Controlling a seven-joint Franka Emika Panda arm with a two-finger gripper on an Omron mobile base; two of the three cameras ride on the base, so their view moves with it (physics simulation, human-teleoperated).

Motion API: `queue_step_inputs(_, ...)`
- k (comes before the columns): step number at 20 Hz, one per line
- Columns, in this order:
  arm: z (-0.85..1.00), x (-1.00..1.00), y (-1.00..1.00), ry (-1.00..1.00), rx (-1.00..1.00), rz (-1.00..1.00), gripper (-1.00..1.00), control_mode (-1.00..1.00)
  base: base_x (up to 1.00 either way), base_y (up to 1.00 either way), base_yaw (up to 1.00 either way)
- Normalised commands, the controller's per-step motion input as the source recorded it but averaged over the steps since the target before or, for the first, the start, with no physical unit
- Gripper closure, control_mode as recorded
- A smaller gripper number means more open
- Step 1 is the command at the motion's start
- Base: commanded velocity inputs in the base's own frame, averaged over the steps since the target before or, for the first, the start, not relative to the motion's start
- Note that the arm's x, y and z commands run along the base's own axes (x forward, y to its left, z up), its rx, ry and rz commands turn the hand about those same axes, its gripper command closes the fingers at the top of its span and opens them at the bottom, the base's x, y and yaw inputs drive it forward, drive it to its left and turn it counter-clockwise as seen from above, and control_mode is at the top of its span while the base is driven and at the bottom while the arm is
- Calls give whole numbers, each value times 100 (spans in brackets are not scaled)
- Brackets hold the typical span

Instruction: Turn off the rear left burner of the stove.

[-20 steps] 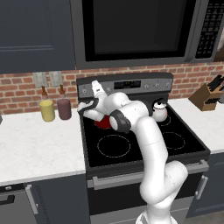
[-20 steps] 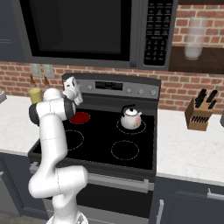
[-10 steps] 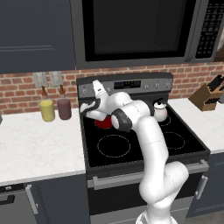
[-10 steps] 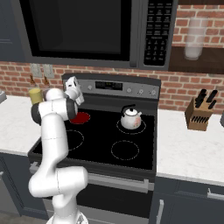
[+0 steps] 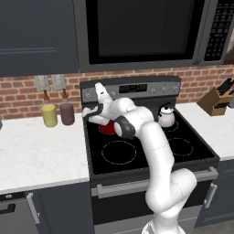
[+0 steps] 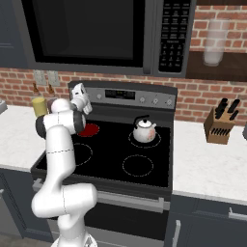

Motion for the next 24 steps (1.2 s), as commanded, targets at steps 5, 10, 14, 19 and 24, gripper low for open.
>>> queue_step_inputs(5,-1,31,12,0,0,0,-100,-100,0,0,0)
queue_step_inputs(10,-1,24,0,0,0,0,-100,-100,0,0,0)
queue_step_inputs(14,-1,11,0,0,0,0,-100,-100,0,0,0)
queue_step_inputs(19,-5,2,0,0,0,0,-100,-100,0,0,0)
queue_step_inputs(24,0,0,0,0,0,0,100,-100,0,0,0)
